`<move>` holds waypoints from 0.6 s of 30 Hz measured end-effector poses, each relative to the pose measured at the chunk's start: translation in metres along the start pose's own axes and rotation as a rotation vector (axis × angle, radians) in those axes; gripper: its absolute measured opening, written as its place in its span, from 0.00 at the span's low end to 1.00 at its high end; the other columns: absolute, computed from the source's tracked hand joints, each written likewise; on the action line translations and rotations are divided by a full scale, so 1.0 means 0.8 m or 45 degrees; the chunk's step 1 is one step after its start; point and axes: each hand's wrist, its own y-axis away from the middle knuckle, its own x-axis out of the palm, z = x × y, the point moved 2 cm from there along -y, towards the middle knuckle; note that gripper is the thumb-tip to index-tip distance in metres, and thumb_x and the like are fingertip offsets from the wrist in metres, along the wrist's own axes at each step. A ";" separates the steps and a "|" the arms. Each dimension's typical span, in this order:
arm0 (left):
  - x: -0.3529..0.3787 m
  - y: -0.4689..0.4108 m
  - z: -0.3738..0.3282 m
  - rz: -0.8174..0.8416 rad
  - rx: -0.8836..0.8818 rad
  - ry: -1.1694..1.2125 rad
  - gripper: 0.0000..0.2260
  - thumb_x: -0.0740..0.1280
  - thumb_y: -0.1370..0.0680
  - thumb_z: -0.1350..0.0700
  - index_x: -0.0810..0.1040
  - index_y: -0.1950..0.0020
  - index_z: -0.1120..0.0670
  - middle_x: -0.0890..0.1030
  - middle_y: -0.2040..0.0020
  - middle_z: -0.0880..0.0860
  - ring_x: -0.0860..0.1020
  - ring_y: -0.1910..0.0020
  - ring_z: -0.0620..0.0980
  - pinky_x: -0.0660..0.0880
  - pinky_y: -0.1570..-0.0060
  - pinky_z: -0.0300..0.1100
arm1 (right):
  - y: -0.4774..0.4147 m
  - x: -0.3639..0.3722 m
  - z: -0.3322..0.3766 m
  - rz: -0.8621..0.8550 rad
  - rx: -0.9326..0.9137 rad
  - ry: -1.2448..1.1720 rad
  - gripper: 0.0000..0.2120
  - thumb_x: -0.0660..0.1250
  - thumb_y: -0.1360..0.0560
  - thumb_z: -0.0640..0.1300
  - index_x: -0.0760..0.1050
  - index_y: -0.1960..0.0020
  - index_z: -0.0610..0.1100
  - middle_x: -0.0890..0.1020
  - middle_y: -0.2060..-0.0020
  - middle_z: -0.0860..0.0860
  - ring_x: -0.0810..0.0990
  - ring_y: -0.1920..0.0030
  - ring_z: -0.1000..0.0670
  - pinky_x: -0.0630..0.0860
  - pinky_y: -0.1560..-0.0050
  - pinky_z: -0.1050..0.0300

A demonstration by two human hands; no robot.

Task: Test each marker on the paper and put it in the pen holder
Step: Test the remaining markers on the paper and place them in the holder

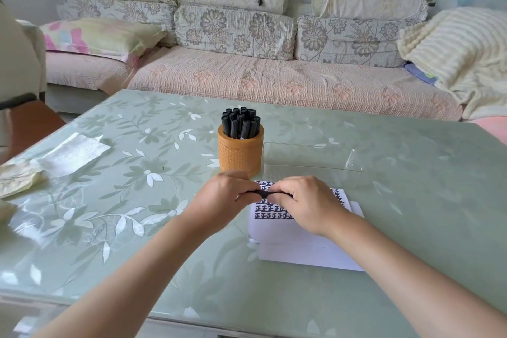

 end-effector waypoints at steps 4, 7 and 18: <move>-0.011 -0.006 0.002 -0.020 0.011 0.003 0.04 0.70 0.23 0.53 0.84 0.52 0.50 0.76 0.61 0.46 0.73 0.60 0.44 0.69 0.62 0.36 | -0.008 0.001 0.006 0.056 -0.001 -0.009 0.08 0.63 0.20 0.50 0.79 0.45 0.53 0.77 0.57 0.56 0.76 0.57 0.51 0.73 0.55 0.51; -0.019 -0.015 0.005 -0.064 0.017 -0.001 0.05 0.70 0.23 0.51 0.82 0.49 0.47 0.76 0.59 0.45 0.74 0.59 0.44 0.71 0.61 0.38 | -0.021 0.002 0.012 0.052 -0.028 -0.034 0.11 0.61 0.19 0.45 0.76 0.39 0.54 0.73 0.54 0.57 0.76 0.54 0.50 0.72 0.52 0.50; -0.062 -0.065 0.038 -0.629 -0.289 0.085 0.17 0.68 0.24 0.55 0.73 0.36 0.50 0.71 0.40 0.48 0.73 0.42 0.48 0.72 0.42 0.47 | -0.098 -0.061 0.015 -0.661 0.113 -0.488 0.05 0.69 0.24 0.43 0.76 0.50 0.49 0.83 0.57 0.55 0.82 0.54 0.53 0.79 0.49 0.50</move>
